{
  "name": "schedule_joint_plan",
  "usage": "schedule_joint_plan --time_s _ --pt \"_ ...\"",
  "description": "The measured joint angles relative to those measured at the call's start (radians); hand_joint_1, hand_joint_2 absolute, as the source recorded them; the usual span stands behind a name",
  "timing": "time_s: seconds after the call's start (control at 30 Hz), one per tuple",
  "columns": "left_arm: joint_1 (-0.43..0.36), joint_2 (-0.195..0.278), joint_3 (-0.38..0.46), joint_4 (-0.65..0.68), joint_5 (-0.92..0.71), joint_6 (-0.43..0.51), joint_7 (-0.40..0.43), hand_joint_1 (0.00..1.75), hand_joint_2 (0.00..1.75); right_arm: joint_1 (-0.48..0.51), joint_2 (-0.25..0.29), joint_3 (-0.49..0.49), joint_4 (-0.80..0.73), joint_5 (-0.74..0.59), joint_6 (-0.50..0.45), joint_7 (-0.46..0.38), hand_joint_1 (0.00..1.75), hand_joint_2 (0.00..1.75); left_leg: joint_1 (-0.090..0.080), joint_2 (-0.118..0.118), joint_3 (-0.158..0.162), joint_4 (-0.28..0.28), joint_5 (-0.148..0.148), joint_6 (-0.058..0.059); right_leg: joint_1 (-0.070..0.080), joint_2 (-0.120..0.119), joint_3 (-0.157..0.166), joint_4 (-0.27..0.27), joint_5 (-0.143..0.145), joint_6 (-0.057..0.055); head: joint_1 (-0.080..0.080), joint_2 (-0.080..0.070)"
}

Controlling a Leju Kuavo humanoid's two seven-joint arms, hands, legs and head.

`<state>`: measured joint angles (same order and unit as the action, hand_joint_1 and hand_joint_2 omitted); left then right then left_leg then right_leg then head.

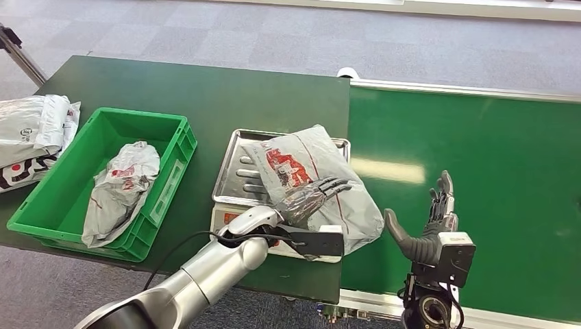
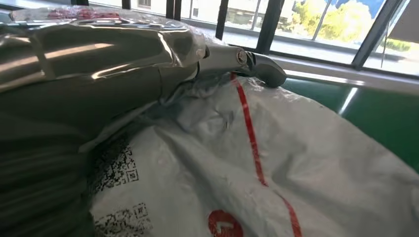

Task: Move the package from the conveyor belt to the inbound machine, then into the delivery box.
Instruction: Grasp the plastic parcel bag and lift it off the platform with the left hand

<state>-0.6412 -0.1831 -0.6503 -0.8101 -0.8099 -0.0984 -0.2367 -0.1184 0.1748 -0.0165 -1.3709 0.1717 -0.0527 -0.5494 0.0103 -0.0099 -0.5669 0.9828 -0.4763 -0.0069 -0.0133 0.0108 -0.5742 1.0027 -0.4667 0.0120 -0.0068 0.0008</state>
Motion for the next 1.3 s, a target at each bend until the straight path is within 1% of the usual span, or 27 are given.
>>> schedule_joint_plan --time_s 0.13,0.27,0.3,0.4,0.43,0.6,0.7,1.3 --pt "-0.021 -0.012 -0.006 0.064 -0.017 -0.011 0.048 0.00 1.75 0.010 0.015 -0.018 -0.010 0.006 0.006 0.006 0.00 1.75 0.000 0.000 0.000 0.000 0.000 0.000 0.000 0.000 0.000 0.000 0.000 0.000 0.000 0.000" --pt "-0.034 -0.020 -0.009 0.104 -0.028 -0.011 0.064 0.00 1.75 0.018 0.024 -0.026 -0.012 -0.007 0.023 0.007 0.00 1.75 0.000 0.001 0.002 0.000 0.000 0.000 0.000 0.000 0.002 0.000 0.000 0.000 0.000 0.000" --pt "-0.036 -0.022 -0.009 0.110 -0.029 -0.011 0.065 0.22 1.75 0.019 0.026 -0.027 -0.012 -0.010 0.026 0.007 0.00 1.75 0.000 0.001 0.003 0.000 0.000 0.000 0.000 0.000 0.003 0.000 0.000 0.000 0.000 0.000" --pt "-0.039 -0.024 -0.010 0.120 -0.035 -0.008 0.059 1.51 1.75 0.021 0.029 -0.030 -0.013 -0.020 0.033 0.007 0.00 1.75 0.000 0.001 0.005 0.000 0.000 0.000 0.000 0.000 0.005 0.000 0.000 0.000 0.000 0.000" --pt "-0.038 -0.024 -0.010 0.120 -0.037 -0.006 0.053 1.72 1.75 0.023 0.030 -0.031 -0.014 -0.023 0.034 0.007 0.00 1.75 0.000 0.001 0.006 0.000 0.000 0.000 0.000 0.000 0.006 0.000 0.000 0.000 0.000 0.000" --pt "-0.027 -0.015 -0.009 0.096 -0.033 -0.010 0.000 1.75 1.75 0.028 0.030 -0.035 -0.019 -0.025 0.035 0.007 0.00 1.75 0.000 0.000 0.007 0.000 0.000 0.000 0.000 0.000 0.007 0.000 0.000 0.000 0.000 0.000" --pt "-0.022 -0.009 -0.008 0.077 -0.028 -0.014 -0.016 1.75 1.75 0.029 0.030 -0.037 -0.020 -0.025 0.036 0.007 0.00 1.75 0.000 -0.001 0.007 0.000 0.000 0.000 0.000 -0.001 0.008 0.000 0.000 0.000 0.000 0.000" --pt "-0.021 -0.002 -0.004 0.044 -0.027 -0.018 -0.018 1.75 1.75 0.030 0.033 -0.045 -0.020 -0.025 0.037 0.007 0.00 1.75 0.000 -0.001 0.007 0.000 0.000 0.000 0.000 -0.001 0.008 0.000 0.000 0.000 0.000 0.000"
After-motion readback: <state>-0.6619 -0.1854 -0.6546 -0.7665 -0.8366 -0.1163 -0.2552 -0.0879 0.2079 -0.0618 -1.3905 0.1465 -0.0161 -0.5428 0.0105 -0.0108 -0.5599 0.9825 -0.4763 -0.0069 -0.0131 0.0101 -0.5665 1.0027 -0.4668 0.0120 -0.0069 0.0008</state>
